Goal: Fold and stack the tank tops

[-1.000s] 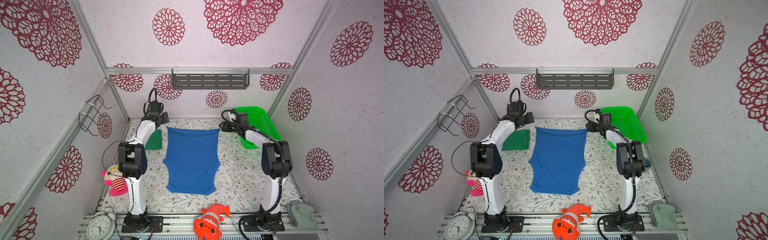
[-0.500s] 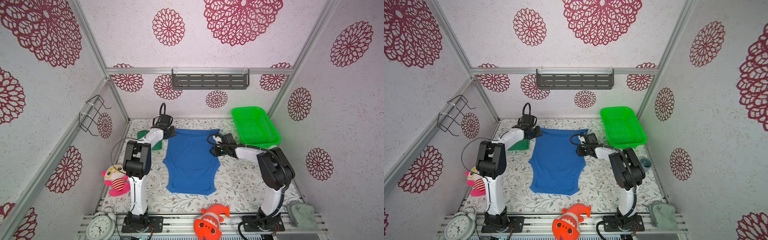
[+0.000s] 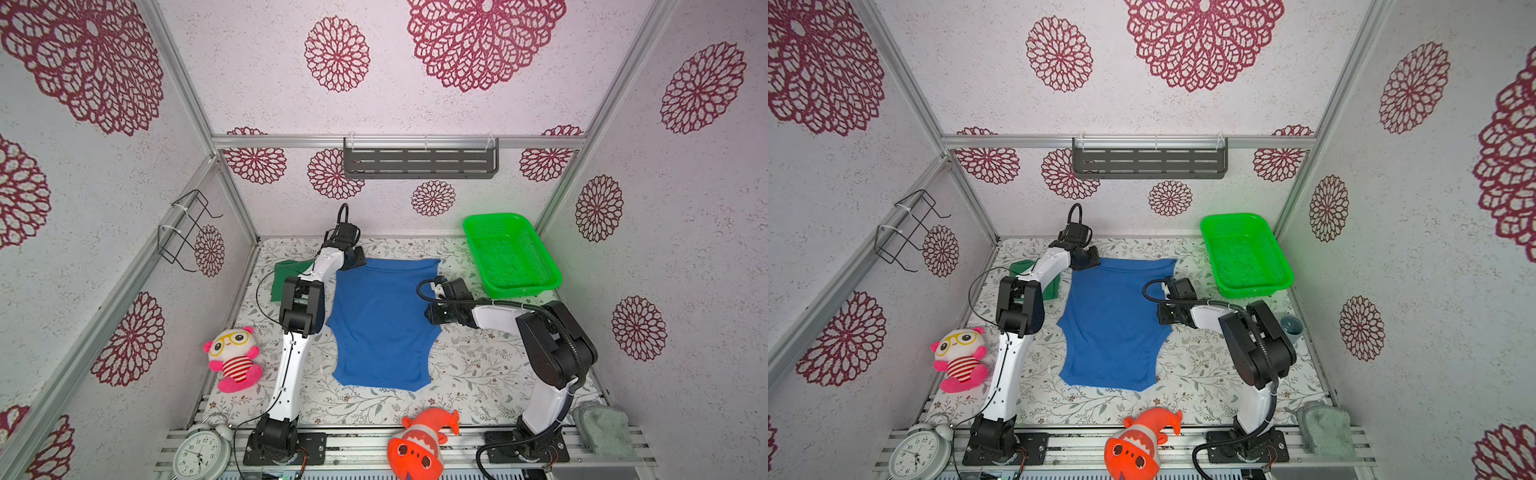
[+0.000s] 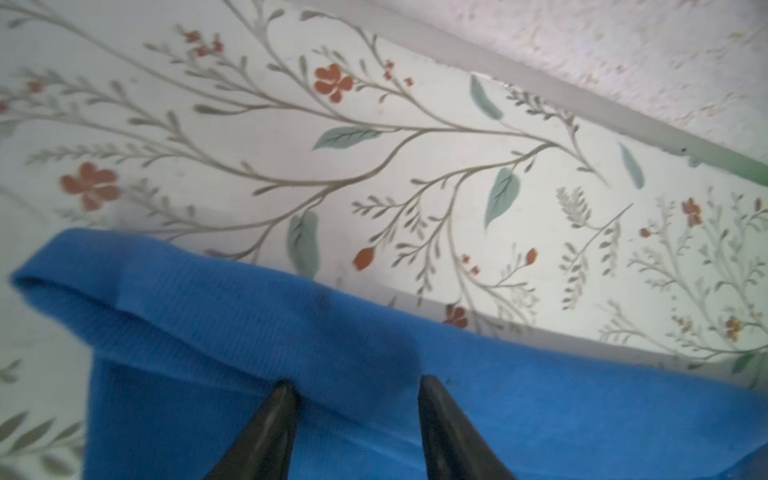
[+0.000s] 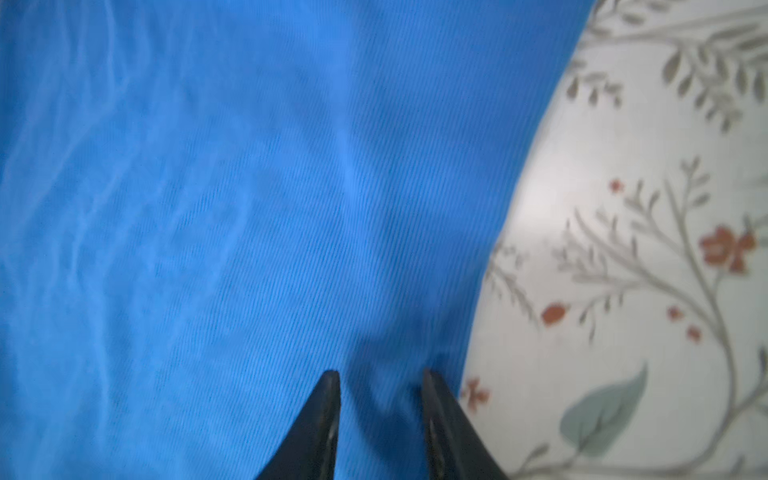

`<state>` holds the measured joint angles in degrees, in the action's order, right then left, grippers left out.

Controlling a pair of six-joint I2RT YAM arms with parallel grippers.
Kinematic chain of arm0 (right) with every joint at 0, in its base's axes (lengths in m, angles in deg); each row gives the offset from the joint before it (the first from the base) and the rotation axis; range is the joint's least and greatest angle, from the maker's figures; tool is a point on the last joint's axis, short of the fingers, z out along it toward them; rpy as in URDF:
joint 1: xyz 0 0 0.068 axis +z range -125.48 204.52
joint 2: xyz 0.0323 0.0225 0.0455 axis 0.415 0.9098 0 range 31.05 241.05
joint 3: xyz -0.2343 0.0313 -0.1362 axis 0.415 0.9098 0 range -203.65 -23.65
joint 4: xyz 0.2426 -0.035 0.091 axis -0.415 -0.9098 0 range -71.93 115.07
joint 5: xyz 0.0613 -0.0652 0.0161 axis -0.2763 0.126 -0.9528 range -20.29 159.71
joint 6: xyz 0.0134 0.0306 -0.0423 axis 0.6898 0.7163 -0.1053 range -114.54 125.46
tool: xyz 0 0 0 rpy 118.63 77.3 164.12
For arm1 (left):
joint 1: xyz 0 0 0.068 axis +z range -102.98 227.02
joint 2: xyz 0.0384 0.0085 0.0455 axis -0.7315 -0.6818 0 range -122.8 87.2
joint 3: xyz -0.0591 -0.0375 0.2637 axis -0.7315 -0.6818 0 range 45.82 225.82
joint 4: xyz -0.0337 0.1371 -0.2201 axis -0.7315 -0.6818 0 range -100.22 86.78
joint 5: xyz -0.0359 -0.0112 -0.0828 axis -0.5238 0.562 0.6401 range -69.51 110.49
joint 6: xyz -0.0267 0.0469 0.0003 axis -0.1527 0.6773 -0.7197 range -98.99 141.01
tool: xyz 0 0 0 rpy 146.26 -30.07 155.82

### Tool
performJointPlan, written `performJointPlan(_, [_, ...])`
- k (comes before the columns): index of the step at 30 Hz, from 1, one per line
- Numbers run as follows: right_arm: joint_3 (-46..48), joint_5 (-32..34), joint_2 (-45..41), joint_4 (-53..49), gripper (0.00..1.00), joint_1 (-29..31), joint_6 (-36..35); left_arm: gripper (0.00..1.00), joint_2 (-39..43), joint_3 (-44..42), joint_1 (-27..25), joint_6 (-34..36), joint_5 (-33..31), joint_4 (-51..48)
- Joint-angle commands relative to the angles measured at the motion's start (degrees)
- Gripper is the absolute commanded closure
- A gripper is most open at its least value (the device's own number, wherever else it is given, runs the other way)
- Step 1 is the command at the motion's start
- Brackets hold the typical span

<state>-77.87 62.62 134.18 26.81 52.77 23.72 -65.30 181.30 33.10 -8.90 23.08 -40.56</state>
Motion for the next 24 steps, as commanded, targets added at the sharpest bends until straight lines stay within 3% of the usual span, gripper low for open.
performJointPlan(1, [3.92, 2.9, -2.13, -4.26, 0.64, 2.66, 5.75, 0.48, -8.32, 8.98, -1.03, 0.58, 5.18, -11.94])
performJointPlan(3, [5.86, 3.12, -2.73, -4.79, 0.64, 4.49, 8.8, 0.48, -11.08, 13.13, -1.2, 0.24, 6.7, -13.74])
performJointPlan(11, [10.8, 2.14, -8.26, -6.48, 0.63, 18.4, 21.52, 0.49, -9.65, 10.02, -3.74, -1.93, 12.39, -9.59])
performJointPlan(14, [7.14, 4.52, -11.47, -11.21, 0.57, 22.34, 20.62, 0.48, -10.34, 11.85, -6.35, -1.84, 15.29, -9.15])
performJointPlan(19, [1.89, 13.19, -17.32, -20.15, 0.47, 18.67, 12.98, 0.29, -5.15, 10.89, -8.77, 3.37, 14.14, -8.23])
performJointPlan(21, [0.52, 15.15, -18.35, -21.98, 0.45, 15.23, 9.25, 0.2, 1.34, 7.09, -8.82, 6.13, 12.37, -6.69])
performJointPlan(24, [-1.67, 15.83, -18.5, -21.91, 0.44, 10.17, 4.66, 0.14, 12.55, -0.52, -8.72, 9.94, 7.87, -4.79])
